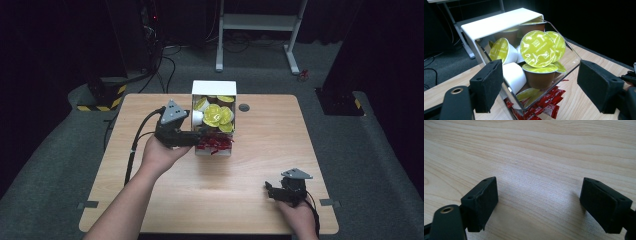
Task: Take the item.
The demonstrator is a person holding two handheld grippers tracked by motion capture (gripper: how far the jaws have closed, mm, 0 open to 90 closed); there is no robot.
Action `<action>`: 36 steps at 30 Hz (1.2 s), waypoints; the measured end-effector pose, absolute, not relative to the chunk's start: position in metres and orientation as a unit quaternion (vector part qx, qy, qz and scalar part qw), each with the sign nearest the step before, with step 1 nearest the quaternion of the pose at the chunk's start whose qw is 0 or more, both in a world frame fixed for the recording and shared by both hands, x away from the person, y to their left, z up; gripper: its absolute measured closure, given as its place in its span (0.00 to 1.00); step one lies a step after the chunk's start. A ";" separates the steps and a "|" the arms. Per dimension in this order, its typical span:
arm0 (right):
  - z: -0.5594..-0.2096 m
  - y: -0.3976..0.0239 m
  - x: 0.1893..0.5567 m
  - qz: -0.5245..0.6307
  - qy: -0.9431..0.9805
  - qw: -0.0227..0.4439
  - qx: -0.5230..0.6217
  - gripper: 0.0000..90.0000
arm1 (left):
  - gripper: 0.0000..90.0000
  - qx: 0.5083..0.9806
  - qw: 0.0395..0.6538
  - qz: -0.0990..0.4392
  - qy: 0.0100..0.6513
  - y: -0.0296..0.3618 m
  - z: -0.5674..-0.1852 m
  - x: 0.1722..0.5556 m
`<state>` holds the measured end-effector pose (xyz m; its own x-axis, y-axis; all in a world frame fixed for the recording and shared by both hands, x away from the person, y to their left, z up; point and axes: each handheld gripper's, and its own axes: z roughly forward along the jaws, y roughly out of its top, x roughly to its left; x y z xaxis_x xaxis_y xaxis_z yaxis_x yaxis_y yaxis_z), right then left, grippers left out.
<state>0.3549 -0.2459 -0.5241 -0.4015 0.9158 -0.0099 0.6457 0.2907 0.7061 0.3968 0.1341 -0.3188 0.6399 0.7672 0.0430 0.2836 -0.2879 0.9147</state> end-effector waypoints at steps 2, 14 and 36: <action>-0.524 -0.246 0.355 0.317 0.775 0.213 0.504 0.17 | 0.24 0.765 0.484 0.250 0.343 0.133 -0.319 0.398; -0.524 -0.246 0.355 0.317 0.775 0.213 0.504 0.17 | 0.25 0.768 0.480 0.252 0.341 0.118 -0.318 0.410; -0.524 -0.246 0.355 0.318 0.775 0.213 0.504 0.17 | 0.27 0.769 0.474 0.253 0.345 0.103 -0.320 0.429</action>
<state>0.3549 -0.2460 -0.5240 -0.4026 0.9153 -0.0091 0.6451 0.2907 0.7067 0.4285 0.1026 -0.3200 0.6329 0.7717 0.0627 0.2912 -0.3123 0.9043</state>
